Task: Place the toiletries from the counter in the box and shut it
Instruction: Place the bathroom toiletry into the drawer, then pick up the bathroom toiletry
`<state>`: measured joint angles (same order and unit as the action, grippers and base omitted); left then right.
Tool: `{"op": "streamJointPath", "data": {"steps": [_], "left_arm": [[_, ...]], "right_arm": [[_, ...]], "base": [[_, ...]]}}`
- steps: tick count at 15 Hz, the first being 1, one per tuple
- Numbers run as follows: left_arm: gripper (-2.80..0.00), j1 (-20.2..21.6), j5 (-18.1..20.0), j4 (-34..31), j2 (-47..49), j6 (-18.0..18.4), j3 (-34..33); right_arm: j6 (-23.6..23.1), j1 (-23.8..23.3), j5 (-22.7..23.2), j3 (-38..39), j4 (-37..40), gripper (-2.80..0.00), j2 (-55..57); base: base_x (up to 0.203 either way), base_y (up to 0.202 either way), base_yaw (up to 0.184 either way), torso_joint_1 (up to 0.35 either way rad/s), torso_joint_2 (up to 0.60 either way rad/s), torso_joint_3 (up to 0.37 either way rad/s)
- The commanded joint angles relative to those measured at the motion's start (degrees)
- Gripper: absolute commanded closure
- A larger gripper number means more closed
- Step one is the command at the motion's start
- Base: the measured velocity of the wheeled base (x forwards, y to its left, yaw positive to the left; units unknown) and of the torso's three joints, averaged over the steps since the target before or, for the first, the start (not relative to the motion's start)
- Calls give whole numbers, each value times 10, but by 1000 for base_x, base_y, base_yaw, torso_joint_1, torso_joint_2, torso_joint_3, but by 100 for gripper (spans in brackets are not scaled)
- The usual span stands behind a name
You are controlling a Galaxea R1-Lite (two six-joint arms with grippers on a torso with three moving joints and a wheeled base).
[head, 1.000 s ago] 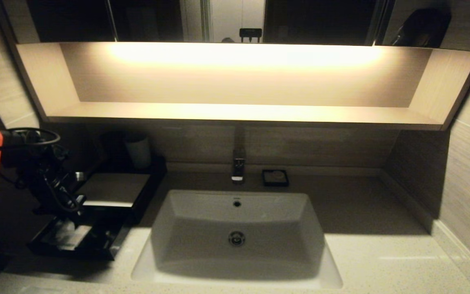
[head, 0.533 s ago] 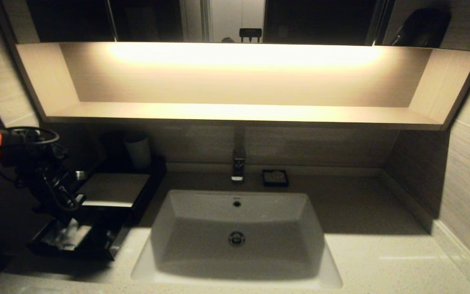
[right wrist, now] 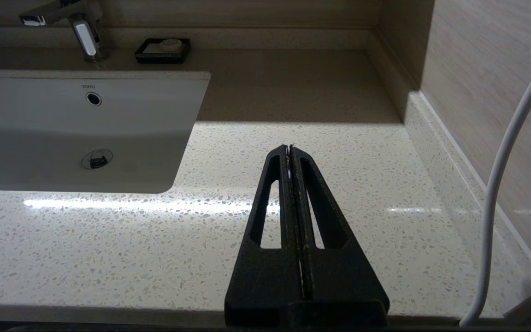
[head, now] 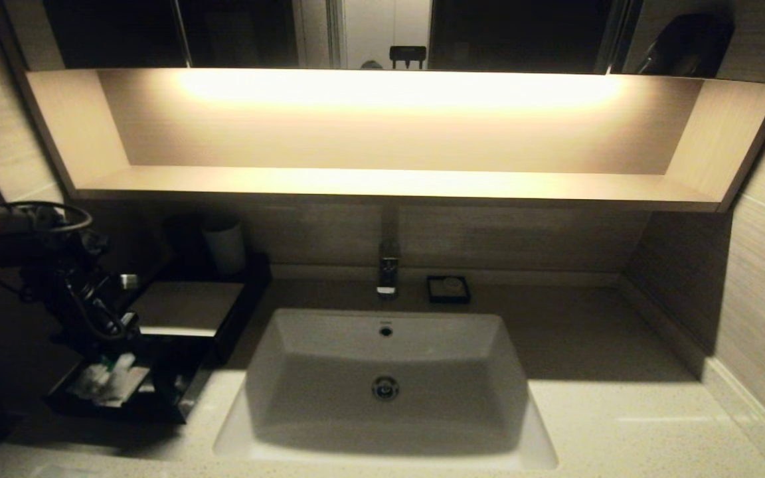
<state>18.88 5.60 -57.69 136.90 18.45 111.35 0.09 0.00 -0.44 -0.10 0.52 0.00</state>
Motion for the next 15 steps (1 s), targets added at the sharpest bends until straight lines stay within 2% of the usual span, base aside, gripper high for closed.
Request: {"op": "streamJointPath", "data": {"steps": [1, 8, 10, 11, 12, 15], "left_arm": [[-280, 0, 2, -7, -14, 0, -1], [-280, 0, 24, -27, -64, -3, -2], [-280, 0, 47, -37, -86, -3, -3], [-199, 0, 61, -46, -99, -2, -4], [0, 0, 70, -59, -114, -2, -4], [0, 1, 82, -105, -165, 1, -8]], "right_arm": [[0, 0, 0, 0, 0, 0, 0], [0, 0, 0, 0, 0, 0, 0], [0, 0, 0, 0, 0, 0, 0], [0, 0, 0, 0, 0, 0, 0], [0, 0, 0, 0, 0, 0, 0], [0, 0, 0, 0, 0, 0, 0]], "base": [[0, 0, 0, 0, 0, 0], [0, 0, 0, 0, 0, 0], [0, 0, 0, 0, 0, 0], [0, 0, 0, 0, 0, 0], [0, 0, 0, 0, 0, 0], [0, 0, 0, 0, 0, 0]]}}
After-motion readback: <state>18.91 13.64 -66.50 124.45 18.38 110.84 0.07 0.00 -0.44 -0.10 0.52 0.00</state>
